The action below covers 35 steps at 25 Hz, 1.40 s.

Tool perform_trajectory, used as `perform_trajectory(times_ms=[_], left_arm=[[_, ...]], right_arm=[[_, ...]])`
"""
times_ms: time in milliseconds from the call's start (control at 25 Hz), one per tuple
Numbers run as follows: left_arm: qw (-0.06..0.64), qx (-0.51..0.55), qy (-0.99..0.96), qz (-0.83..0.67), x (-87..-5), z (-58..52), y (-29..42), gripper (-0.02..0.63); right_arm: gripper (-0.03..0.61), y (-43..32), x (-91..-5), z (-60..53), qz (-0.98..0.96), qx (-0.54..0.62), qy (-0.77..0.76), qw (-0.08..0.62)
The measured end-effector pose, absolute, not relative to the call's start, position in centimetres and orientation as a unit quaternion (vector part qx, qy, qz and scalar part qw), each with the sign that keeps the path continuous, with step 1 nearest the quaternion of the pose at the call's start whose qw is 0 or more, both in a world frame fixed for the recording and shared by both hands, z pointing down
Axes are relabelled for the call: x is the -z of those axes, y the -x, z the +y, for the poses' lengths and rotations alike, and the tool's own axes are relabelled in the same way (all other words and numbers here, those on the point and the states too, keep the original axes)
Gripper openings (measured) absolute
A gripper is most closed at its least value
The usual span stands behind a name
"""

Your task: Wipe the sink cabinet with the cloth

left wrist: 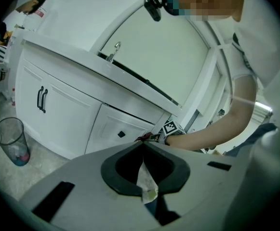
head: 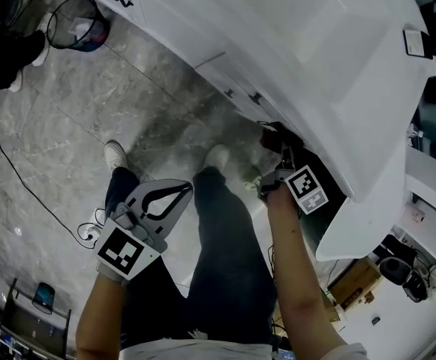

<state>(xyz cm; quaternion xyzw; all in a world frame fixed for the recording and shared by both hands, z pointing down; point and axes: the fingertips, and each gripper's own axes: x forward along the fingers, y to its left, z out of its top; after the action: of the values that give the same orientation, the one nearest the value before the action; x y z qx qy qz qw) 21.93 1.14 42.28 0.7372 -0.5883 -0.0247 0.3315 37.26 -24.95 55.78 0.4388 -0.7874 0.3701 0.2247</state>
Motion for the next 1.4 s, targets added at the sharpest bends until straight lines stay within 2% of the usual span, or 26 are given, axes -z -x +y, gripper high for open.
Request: perform_trajectory(times_ms=[600,1400], left_arm=[[0.312,0.027,-0.749,-0.584,-39.9,1.5,-20.1,0.012],[0.319,0.042,-0.738,-0.593,-40.9,2.4,-18.9,0.012]], right_arm=[[0.156,-37.3,-47.1,-24.9,-0.809,-0.338,-0.429,0.217],[0.157,-33.6,-46.4,-24.4,-0.800,-0.409,-0.404,0.173]])
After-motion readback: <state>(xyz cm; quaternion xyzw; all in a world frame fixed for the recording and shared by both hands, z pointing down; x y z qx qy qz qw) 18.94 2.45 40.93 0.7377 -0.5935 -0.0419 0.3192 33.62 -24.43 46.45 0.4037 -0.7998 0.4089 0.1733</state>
